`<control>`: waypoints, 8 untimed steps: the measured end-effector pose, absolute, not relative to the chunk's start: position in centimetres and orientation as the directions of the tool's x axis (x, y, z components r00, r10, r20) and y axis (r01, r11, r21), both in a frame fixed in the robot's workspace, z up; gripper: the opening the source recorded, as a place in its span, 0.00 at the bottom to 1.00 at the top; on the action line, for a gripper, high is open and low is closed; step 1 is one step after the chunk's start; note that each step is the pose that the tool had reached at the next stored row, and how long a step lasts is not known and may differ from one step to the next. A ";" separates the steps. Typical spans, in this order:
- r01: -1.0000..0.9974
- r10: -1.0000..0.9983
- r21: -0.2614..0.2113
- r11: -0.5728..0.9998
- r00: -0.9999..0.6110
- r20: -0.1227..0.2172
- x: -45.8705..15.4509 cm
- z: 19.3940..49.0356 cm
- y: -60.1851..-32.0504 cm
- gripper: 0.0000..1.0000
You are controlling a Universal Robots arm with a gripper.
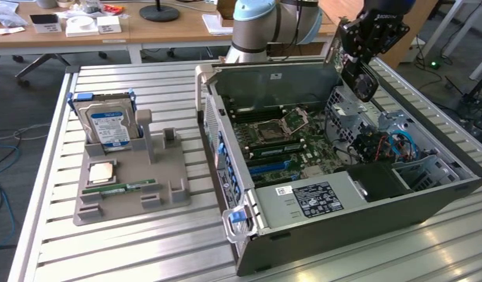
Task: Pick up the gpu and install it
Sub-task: 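Pick up the gpu and move the gpu toward the slot, then insert the gpu into the slot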
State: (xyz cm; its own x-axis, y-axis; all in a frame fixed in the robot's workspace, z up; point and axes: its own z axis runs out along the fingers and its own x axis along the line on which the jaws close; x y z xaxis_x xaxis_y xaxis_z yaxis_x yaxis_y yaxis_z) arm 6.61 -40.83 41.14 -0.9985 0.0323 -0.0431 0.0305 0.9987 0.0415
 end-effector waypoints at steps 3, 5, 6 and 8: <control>0.031 0.032 0.042 0.999 -0.999 -0.043 6.6 41.1 -40.8 0.26; 0.031 0.032 0.042 0.999 -0.999 -0.043 6.6 41.1 -40.8 0.26; 0.031 0.032 0.042 0.999 -0.999 -0.043 6.6 41.1 -40.8 0.26; 0.031 0.032 0.041 0.999 -0.999 -0.043 6.6 41.1 -40.8 0.26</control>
